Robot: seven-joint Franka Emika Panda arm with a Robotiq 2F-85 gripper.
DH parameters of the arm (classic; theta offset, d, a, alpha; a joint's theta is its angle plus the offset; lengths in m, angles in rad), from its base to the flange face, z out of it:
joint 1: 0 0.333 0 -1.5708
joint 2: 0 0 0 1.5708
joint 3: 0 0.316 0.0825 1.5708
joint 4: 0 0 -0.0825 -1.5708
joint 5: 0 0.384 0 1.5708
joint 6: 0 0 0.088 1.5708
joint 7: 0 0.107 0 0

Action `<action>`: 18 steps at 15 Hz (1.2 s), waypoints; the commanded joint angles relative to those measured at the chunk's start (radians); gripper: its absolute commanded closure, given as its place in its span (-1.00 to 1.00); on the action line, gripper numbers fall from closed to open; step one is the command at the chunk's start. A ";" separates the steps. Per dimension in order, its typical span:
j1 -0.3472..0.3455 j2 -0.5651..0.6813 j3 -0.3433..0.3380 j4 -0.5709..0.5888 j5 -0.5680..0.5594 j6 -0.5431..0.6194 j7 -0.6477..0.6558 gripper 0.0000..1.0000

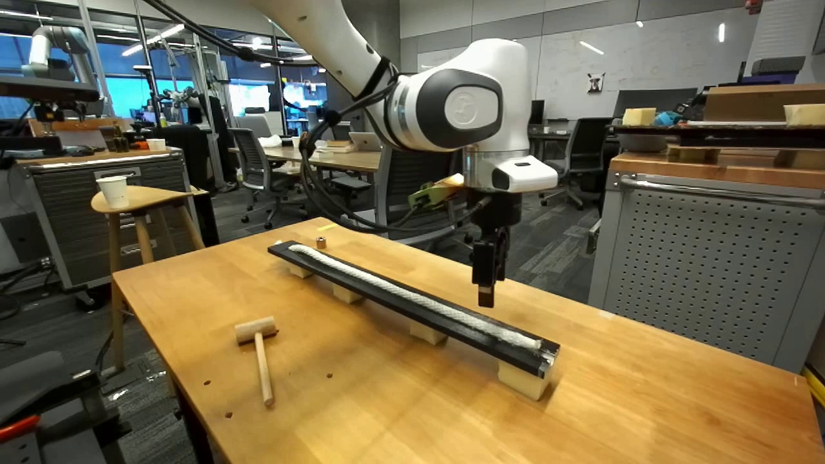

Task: Lay the white rope on the black board

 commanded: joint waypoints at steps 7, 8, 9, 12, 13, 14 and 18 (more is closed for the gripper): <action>0.139 -0.324 0.102 -0.297 -0.095 -0.029 -0.275 -1.00; 0.149 -0.355 0.111 -0.322 -0.101 -0.034 -0.307 -1.00; 0.157 -0.390 0.121 -0.347 -0.107 -0.043 -0.340 -1.00; 0.153 -0.309 0.117 -0.274 -0.083 -0.031 -0.277 -1.00; 0.152 -0.304 0.116 -0.273 -0.082 -0.030 -0.277 -1.00; 0.149 -0.296 0.114 -0.273 -0.082 -0.029 -0.277 -1.00; 0.147 -0.286 0.112 -0.271 -0.082 -0.029 -0.277 -1.00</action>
